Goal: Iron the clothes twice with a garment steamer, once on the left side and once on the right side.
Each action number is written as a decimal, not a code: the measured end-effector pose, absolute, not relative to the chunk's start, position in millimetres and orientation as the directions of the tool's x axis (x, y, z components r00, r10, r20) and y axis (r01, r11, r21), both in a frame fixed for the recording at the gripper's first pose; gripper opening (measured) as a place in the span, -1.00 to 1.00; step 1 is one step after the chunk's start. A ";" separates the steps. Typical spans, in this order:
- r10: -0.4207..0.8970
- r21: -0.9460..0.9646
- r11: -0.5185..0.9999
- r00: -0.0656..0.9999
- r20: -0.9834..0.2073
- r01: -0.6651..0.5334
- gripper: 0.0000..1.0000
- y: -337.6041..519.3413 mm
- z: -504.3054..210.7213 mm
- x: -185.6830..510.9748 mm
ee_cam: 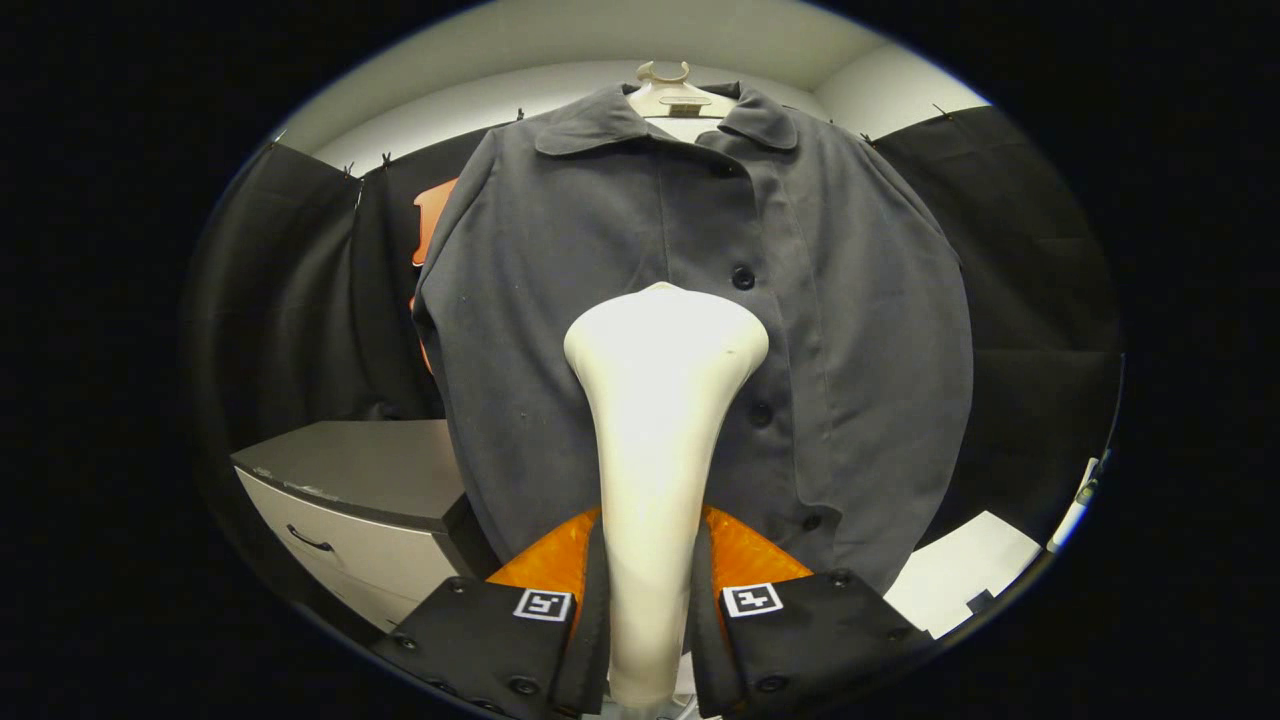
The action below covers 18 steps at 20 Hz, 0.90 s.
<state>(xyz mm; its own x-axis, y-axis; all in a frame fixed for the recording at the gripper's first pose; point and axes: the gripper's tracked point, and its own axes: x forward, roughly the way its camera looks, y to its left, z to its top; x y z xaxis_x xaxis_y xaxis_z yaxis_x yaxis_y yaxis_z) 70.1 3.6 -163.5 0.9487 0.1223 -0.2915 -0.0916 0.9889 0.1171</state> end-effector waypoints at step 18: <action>0.152 0.146 0.984 0.904 -0.400 -0.100 -0.17 0.7 -260.6 35.5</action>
